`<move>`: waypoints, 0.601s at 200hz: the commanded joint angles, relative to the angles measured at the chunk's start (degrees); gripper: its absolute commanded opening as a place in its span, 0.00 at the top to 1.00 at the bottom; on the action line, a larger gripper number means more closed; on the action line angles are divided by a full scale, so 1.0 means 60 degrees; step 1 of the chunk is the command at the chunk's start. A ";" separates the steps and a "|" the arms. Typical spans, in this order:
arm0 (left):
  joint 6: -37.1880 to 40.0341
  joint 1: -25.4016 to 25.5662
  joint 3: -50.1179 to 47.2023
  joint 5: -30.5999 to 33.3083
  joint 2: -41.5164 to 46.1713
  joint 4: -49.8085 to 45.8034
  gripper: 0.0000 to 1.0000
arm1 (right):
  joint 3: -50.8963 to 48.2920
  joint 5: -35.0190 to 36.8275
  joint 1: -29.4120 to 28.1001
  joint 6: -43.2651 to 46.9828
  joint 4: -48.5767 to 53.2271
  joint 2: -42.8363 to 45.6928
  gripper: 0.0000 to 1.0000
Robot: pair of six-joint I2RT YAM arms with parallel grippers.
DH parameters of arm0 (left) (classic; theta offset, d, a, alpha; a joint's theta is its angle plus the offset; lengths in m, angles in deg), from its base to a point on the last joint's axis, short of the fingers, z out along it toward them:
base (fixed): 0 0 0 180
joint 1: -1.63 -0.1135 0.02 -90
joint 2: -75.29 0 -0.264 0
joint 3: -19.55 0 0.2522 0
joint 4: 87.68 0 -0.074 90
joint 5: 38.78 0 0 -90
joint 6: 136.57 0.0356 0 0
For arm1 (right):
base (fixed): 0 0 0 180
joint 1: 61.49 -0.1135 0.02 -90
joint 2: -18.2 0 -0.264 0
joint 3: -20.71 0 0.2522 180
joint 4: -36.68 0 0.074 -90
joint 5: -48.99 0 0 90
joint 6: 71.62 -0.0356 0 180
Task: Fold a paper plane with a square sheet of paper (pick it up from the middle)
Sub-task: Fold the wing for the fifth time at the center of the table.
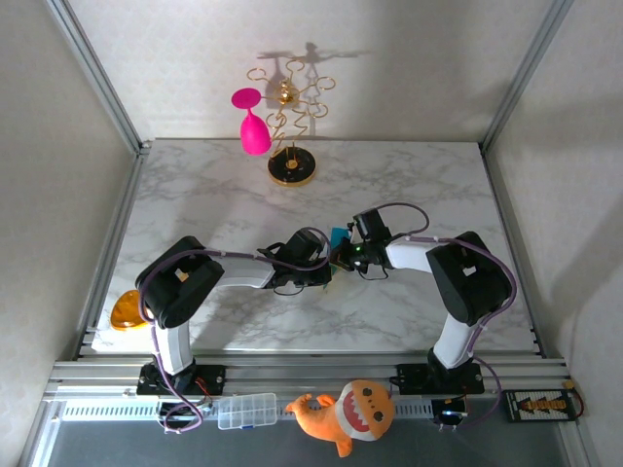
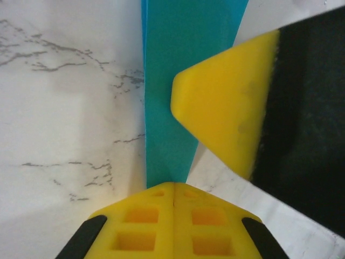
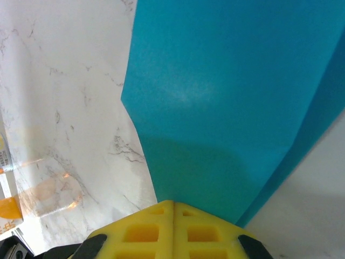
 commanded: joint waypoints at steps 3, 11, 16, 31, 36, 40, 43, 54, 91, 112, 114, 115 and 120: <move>0.0203 0.0108 -0.0018 0.0516 -0.0438 -0.1015 1.00 | -0.0276 -0.0097 -0.0183 -0.0080 0.0281 0.0238 1.00; 0.0207 0.0099 -0.0029 0.0545 -0.0425 -0.1017 1.00 | -0.0320 -0.0067 -0.0219 -0.0121 0.0324 0.0246 1.00; 0.0196 0.0107 -0.0032 0.0553 -0.0403 -0.1023 1.00 | -0.0335 -0.0035 -0.0238 -0.0152 0.0364 0.0235 1.00; 0.0225 0.0108 -0.0032 0.0598 -0.0396 -0.1049 1.00 | -0.0393 -0.0028 -0.0254 -0.0211 0.0359 0.0202 0.99; 0.0246 0.0108 -0.0032 0.0617 -0.0389 -0.1050 1.00 | -0.0408 -0.0021 -0.0245 -0.0227 0.0337 0.0189 0.99; 0.0265 0.0108 -0.0032 0.0634 -0.0386 -0.1074 1.00 | -0.0410 0.0008 -0.0241 -0.0229 0.0323 0.0177 0.99; 0.0290 0.0108 -0.0019 0.0666 -0.0412 -0.1102 1.00 | -0.0410 0.0024 -0.0241 -0.0231 0.0316 0.0160 0.99; 0.0353 0.0108 0.0019 0.0723 -0.0438 -0.1195 1.00 | -0.0362 0.0094 -0.0249 -0.0186 0.0333 0.0075 0.99; 0.0499 0.0108 -0.0042 0.0767 -0.0475 -0.1452 1.00 | -0.0148 0.0525 -0.0113 0.0088 0.0395 -0.0251 0.99; 0.0562 0.0108 -0.0167 0.0849 -0.0480 -0.1655 1.00 | -0.0038 0.0755 -0.0061 0.0236 0.0329 -0.0353 0.99; 0.0569 0.0108 -0.0183 0.0862 -0.0480 -0.1665 1.00 | -0.0031 0.0783 -0.0046 0.0236 0.0318 -0.0365 0.99; 0.0573 0.0108 -0.0188 0.0859 -0.0482 -0.1675 1.00 | -0.0030 0.0788 -0.0048 0.0246 0.0309 -0.0368 0.99; 0.0576 0.0108 -0.0227 0.0860 -0.0484 -0.1691 1.00 | -0.0036 0.0818 -0.0004 0.0277 0.0259 -0.0360 0.99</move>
